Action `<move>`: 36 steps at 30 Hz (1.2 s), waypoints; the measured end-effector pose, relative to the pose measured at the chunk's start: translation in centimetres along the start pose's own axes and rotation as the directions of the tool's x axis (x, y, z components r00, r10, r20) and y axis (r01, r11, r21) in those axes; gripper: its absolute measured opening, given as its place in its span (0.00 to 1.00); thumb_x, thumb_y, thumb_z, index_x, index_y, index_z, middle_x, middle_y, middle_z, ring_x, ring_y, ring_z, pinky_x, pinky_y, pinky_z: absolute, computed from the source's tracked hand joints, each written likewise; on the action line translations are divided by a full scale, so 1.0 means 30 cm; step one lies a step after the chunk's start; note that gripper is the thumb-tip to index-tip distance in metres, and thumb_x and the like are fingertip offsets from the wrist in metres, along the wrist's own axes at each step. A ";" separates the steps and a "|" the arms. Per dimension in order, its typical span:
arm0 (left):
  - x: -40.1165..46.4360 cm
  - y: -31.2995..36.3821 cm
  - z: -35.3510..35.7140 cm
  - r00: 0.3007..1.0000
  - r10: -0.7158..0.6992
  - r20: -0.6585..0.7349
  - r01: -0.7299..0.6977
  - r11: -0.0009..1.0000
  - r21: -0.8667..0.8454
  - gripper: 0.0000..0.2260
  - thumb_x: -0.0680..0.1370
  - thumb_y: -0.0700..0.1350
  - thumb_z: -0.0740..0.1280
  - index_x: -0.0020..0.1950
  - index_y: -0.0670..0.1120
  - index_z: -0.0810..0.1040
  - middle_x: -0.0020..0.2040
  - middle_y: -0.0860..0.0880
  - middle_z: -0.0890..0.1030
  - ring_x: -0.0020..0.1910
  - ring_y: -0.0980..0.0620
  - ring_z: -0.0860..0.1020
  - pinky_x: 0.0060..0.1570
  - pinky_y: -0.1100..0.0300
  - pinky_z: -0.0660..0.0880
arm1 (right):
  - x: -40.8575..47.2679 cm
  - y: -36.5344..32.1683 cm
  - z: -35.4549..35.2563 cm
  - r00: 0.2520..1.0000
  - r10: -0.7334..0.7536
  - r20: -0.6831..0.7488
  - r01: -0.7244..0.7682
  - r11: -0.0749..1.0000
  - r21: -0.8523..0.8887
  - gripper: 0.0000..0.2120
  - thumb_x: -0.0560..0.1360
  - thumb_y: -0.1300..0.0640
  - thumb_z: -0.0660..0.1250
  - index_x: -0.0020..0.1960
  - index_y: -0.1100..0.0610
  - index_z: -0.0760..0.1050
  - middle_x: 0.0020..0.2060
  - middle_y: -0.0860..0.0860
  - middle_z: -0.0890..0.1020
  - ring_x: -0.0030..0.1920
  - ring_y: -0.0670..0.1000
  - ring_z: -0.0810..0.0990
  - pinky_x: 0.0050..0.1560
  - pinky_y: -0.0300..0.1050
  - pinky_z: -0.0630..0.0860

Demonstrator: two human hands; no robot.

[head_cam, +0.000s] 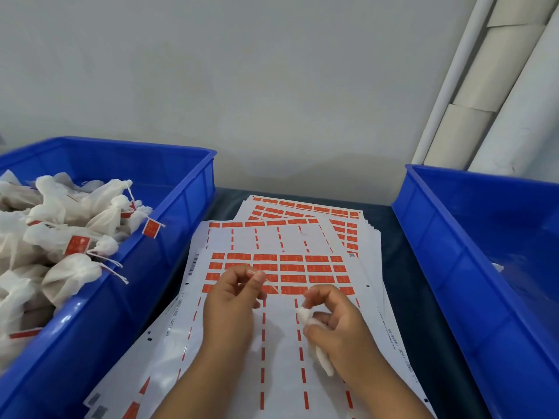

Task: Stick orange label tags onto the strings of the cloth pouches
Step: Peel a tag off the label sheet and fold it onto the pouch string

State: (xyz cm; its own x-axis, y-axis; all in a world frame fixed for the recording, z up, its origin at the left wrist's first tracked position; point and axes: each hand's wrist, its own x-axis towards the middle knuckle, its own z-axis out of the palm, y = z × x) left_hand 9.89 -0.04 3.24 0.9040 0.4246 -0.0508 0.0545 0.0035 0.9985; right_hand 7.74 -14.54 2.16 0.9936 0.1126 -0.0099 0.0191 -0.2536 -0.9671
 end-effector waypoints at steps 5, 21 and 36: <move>-0.014 0.007 -0.005 0.996 0.079 -0.034 -0.078 0.997 0.029 0.03 0.74 0.49 0.67 0.41 0.52 0.77 0.34 0.56 0.80 0.35 0.54 0.78 0.31 0.69 0.70 | -0.010 -0.034 0.005 0.959 0.051 0.278 -0.027 0.996 -0.089 0.22 0.71 0.62 0.66 0.57 0.39 0.71 0.50 0.39 0.81 0.56 0.44 0.78 0.55 0.34 0.76; -0.054 0.063 -0.002 0.918 0.170 0.359 -0.186 0.982 0.012 0.02 0.72 0.43 0.68 0.42 0.46 0.79 0.38 0.57 0.83 0.39 0.60 0.81 0.33 0.73 0.73 | -0.035 -0.088 -0.025 0.989 0.007 0.146 -0.090 0.815 0.573 0.10 0.67 0.51 0.68 0.45 0.50 0.85 0.36 0.51 0.82 0.36 0.48 0.80 0.47 0.40 0.77; -0.024 -0.008 0.294 0.907 0.121 0.403 -0.361 0.717 0.597 0.13 0.76 0.51 0.67 0.59 0.54 0.77 0.58 0.57 0.78 0.48 0.57 0.77 0.46 0.67 0.72 | -0.046 -0.051 -0.230 0.992 0.125 -0.026 -0.053 0.591 0.805 0.07 0.66 0.57 0.67 0.33 0.59 0.80 0.24 0.54 0.73 0.23 0.47 0.69 0.26 0.38 0.71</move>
State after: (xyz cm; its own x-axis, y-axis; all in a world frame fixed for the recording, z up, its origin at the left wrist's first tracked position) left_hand 12.96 -8.33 2.87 0.9976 0.0206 0.0666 -0.0339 -0.6910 0.7220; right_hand 7.10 -20.94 5.42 0.9908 0.0554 -0.1238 -0.1315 0.6172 -0.7758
